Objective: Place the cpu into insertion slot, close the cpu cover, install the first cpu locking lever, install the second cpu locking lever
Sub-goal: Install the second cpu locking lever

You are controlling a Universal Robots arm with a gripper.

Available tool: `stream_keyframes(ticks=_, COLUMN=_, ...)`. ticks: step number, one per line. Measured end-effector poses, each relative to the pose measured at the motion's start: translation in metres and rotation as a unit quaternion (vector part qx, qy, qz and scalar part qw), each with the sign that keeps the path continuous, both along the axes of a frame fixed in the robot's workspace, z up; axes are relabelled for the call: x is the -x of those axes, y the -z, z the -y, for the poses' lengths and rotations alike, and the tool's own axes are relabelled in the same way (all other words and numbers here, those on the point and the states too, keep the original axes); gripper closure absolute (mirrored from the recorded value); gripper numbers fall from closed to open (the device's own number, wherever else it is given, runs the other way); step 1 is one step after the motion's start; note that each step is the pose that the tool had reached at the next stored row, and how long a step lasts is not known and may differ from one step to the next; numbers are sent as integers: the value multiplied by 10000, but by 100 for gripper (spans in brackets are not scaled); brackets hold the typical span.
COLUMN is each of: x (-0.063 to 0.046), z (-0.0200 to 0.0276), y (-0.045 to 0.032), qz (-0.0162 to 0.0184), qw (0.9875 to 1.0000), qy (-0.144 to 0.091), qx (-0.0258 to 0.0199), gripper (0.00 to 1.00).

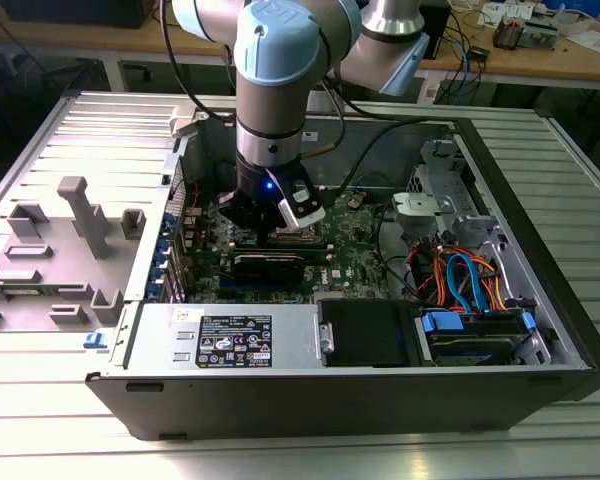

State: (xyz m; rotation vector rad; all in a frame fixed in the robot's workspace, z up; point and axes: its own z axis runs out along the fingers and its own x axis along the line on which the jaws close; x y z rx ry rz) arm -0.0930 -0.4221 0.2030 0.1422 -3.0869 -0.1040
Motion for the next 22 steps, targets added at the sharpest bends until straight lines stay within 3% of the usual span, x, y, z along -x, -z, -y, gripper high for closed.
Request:
stream_keyframes(ticks=3, x=1, z=-1, y=0, qz=-13, qw=10000, qy=0, qx=47, gripper=89)
stream_keyframes(ticks=4, x=1, z=-3, y=-1, qz=-20, qw=9999, qy=1, qx=110, gripper=89)
stream_keyframes(ticks=7, x=0, z=-8, y=-1, qz=-27, qw=9999, qy=-1, qx=149, gripper=89)
stream_keyframes(ticks=22, x=0, z=-62, y=-1, qz=-28, qw=9999, qy=-1, qx=155, gripper=89)
